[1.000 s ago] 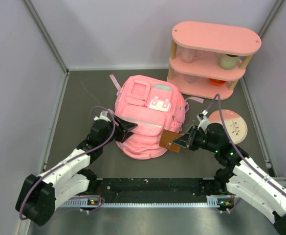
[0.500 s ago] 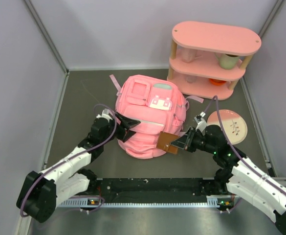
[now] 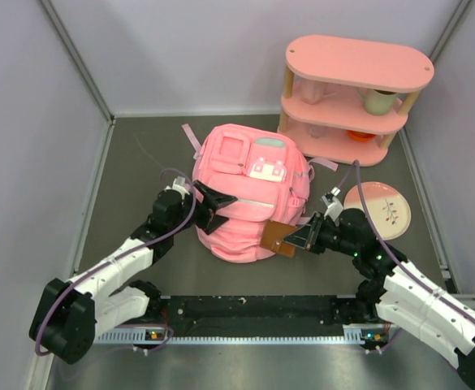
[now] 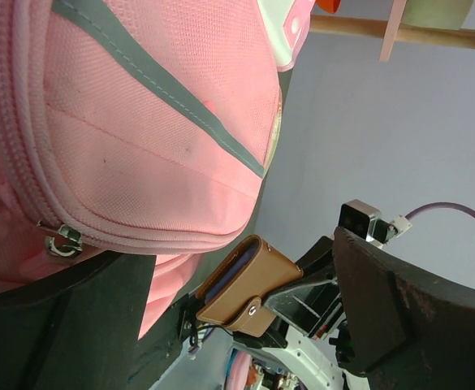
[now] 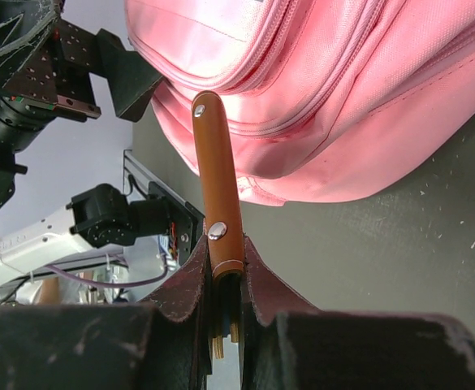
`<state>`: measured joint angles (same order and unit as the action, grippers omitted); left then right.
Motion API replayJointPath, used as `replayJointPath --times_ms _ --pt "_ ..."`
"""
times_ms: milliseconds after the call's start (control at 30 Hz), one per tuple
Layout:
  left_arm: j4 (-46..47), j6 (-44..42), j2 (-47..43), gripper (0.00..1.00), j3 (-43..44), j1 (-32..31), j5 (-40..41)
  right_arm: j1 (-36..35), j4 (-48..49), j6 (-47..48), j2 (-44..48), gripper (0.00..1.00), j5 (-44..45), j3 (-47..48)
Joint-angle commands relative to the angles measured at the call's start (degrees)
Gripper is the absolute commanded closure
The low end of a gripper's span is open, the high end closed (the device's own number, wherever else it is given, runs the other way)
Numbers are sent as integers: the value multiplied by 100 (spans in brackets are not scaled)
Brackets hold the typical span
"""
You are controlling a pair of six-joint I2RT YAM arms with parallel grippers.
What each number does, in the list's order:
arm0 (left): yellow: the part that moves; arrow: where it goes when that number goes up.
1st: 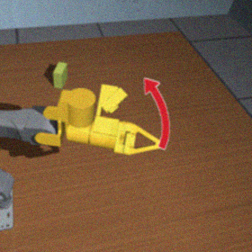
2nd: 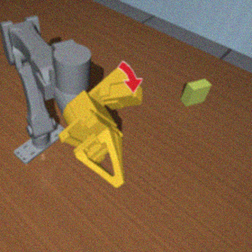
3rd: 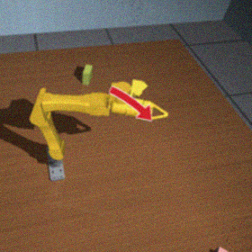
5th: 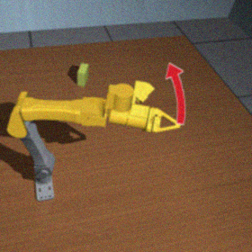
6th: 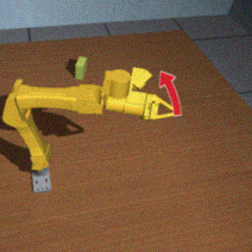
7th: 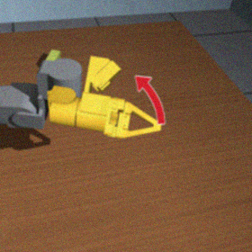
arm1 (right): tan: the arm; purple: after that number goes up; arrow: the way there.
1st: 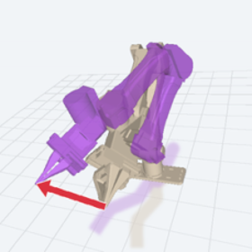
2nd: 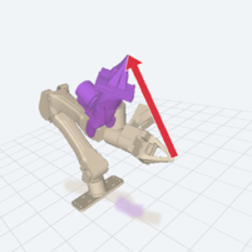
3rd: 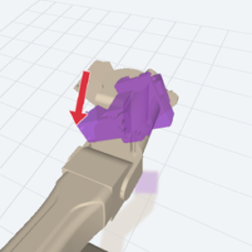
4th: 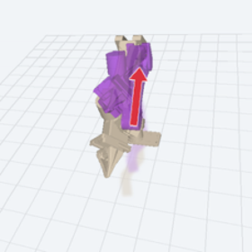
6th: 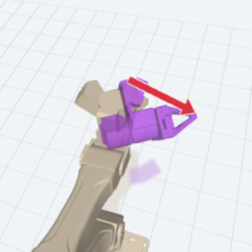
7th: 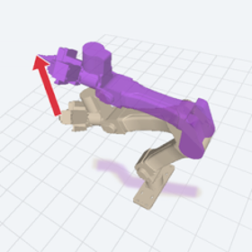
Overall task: Pack the student bag
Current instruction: Place the personal item in the student bag.
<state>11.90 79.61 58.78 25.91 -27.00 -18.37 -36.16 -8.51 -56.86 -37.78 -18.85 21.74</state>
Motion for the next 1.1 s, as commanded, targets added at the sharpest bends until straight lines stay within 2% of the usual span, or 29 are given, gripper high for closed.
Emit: replayJointPath --times_ms 0,200,233,300,367,633,700,1000,1067 --pt "155 -42 -16 7 415 -24 -70 -58 166 0 43 100 101 32" --pt "234 116 63 7 379 -24 -114 -75 192 0 8 100 66 24" --pt "216 90 124 9 414 -24 -131 -75 210 -35 -1 100 66 -3" --pt "390 133 177 22 380 -24 -167 -75 411 -219 -28 100 57 -143" --pt "593 247 221 28 309 -24 -211 -75 534 -386 -193 100 -30 -222" --pt "603 168 230 30 450 -24 -211 -84 1641 -835 -686 100 -320 -451" --pt "629 151 230 30 459 -24 -246 -84 2201 -923 -897 100 -373 -539" --pt "708 90 186 30 301 -24 -307 135 2969 -818 -1627 100 -382 -161" --pt "700 72 186 30 274 -24 -307 241 3381 -914 -1698 100 -549 -187"
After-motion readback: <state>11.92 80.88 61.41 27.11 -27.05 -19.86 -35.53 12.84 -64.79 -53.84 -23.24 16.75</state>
